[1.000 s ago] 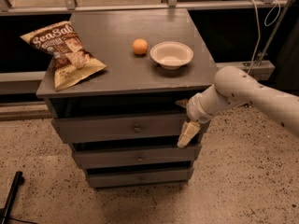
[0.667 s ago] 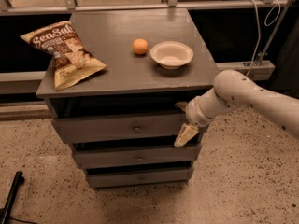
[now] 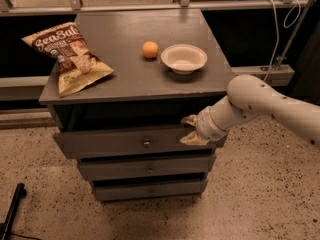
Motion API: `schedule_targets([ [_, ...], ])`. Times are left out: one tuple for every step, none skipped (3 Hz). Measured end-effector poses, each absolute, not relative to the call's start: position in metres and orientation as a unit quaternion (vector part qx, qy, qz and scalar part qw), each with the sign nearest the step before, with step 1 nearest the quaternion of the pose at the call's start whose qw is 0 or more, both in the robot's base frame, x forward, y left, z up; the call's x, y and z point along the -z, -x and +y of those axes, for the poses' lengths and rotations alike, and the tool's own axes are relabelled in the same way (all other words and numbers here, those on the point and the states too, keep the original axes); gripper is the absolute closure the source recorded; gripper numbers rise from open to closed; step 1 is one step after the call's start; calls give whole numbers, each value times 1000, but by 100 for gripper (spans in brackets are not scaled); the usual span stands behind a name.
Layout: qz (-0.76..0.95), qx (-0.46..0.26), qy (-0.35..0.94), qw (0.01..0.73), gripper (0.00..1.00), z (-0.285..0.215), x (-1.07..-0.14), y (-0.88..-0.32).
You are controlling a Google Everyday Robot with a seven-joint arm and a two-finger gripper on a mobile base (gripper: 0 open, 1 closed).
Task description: Open top drawer
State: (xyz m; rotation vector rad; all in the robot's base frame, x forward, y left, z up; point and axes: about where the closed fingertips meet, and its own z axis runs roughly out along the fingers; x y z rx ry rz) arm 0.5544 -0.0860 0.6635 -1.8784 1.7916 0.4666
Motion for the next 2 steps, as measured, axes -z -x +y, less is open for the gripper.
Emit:
schedule_targets([
  [658,-171,690,249,100,-86,-666,-556],
  [658,-171,690,249,100,-86,-668,-556],
])
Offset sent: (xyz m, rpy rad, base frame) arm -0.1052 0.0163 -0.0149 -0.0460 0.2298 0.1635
